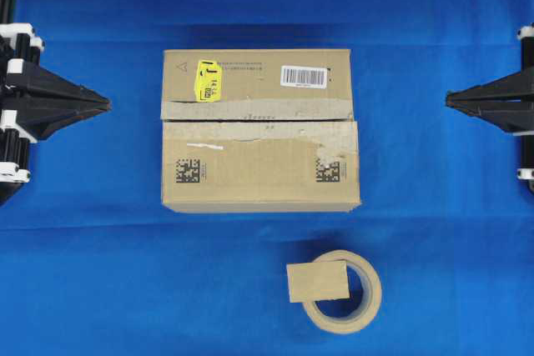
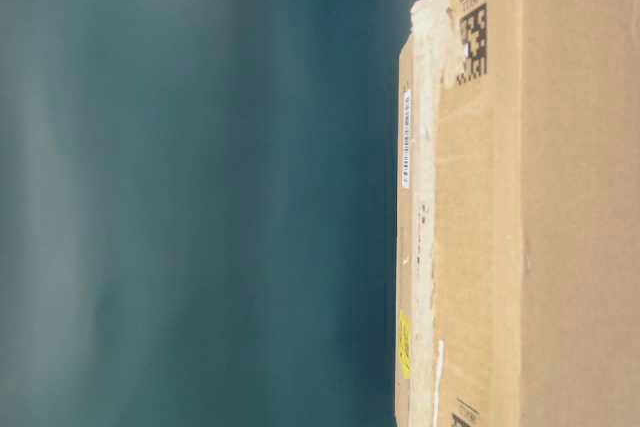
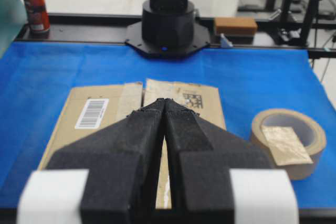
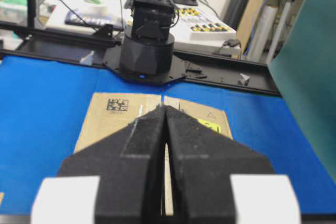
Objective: Apply tape along the seams of the closed cardboard box to seal it securely.
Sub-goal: 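Move the left gripper to the tape roll and pinch the loose tape strip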
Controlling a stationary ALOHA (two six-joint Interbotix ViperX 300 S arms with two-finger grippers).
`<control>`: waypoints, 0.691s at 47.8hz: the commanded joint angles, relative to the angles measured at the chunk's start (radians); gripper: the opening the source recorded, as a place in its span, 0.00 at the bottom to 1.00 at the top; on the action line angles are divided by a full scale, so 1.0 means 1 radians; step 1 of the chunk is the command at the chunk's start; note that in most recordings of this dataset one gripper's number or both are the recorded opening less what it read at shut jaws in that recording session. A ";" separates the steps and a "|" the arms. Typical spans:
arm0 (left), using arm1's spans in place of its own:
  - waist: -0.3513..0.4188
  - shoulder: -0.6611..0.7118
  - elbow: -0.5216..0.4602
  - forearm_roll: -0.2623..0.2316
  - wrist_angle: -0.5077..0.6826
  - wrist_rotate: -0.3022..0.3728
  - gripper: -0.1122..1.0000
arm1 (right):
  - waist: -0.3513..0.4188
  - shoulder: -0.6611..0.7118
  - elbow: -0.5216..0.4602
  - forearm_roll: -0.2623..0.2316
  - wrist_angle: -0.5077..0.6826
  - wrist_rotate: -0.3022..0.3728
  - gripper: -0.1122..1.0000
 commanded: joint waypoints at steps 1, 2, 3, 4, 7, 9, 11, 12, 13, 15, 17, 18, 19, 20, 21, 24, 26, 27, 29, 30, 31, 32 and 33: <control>-0.017 0.018 -0.018 -0.012 -0.003 0.021 0.10 | 0.002 0.011 -0.025 0.002 -0.002 0.008 0.10; -0.020 0.021 -0.018 -0.011 -0.003 0.028 0.10 | 0.002 0.011 -0.026 0.003 0.003 0.008 0.10; -0.026 0.026 -0.018 -0.012 -0.006 0.035 0.10 | 0.002 0.014 -0.031 0.003 0.011 0.009 0.10; -0.032 0.029 -0.018 -0.012 -0.009 0.046 0.10 | 0.002 0.014 -0.034 0.003 0.020 0.011 0.10; -0.060 0.049 -0.023 -0.011 -0.018 0.087 0.10 | 0.002 0.018 -0.044 0.003 0.046 0.017 0.10; -0.078 0.064 -0.026 -0.012 -0.031 0.124 0.10 | 0.002 0.020 -0.048 0.003 0.054 0.020 0.10; -0.097 0.081 -0.028 -0.012 -0.049 0.172 0.10 | 0.002 0.021 -0.049 0.003 0.055 0.020 0.10; -0.107 0.092 -0.029 -0.015 -0.058 0.202 0.10 | 0.002 0.021 -0.051 0.003 0.055 0.021 0.10; -0.118 0.103 -0.031 -0.015 -0.069 0.230 0.10 | 0.002 0.021 -0.049 0.003 0.052 0.021 0.10; -0.135 0.126 -0.035 -0.012 -0.098 0.232 0.10 | 0.002 0.021 -0.051 0.003 0.046 0.021 0.10; -0.147 0.152 -0.041 -0.011 -0.127 0.236 0.10 | 0.002 0.021 -0.052 0.003 0.040 0.021 0.10; -0.150 0.166 -0.044 -0.009 -0.140 0.238 0.10 | 0.002 0.021 -0.052 0.003 0.037 0.021 0.10; -0.156 0.178 -0.048 -0.008 -0.150 0.239 0.10 | 0.002 0.021 -0.052 0.003 0.034 0.021 0.10; -0.161 0.192 -0.051 -0.006 -0.160 0.242 0.10 | 0.002 0.023 -0.052 0.003 0.031 0.021 0.10; -0.164 0.206 -0.055 -0.005 -0.167 0.247 0.10 | 0.002 0.021 -0.054 0.003 0.029 0.021 0.10; -0.181 0.256 -0.069 0.006 -0.184 0.278 0.10 | 0.002 0.021 -0.054 0.003 0.023 0.021 0.10; -0.198 0.287 -0.078 0.009 -0.192 0.325 0.10 | 0.002 0.021 -0.055 0.005 0.021 0.021 0.10; -0.209 0.301 -0.083 0.009 -0.193 0.356 0.10 | 0.002 0.021 -0.055 0.003 0.020 0.021 0.10; -0.230 0.330 -0.094 0.009 -0.198 0.430 0.10 | 0.002 0.021 -0.057 0.003 0.017 0.021 0.10; -0.242 0.344 -0.100 0.009 -0.199 0.468 0.10 | 0.002 0.021 -0.055 0.005 0.015 0.021 0.10; -0.258 0.357 -0.106 0.009 -0.201 0.511 0.11 | 0.002 0.021 -0.057 0.003 0.015 0.021 0.10; -0.270 0.371 -0.112 0.006 -0.202 0.557 0.11 | 0.002 0.021 -0.057 0.005 0.014 0.021 0.10; -0.284 0.387 -0.118 0.005 -0.202 0.603 0.12 | 0.002 0.021 -0.055 0.005 0.014 0.021 0.10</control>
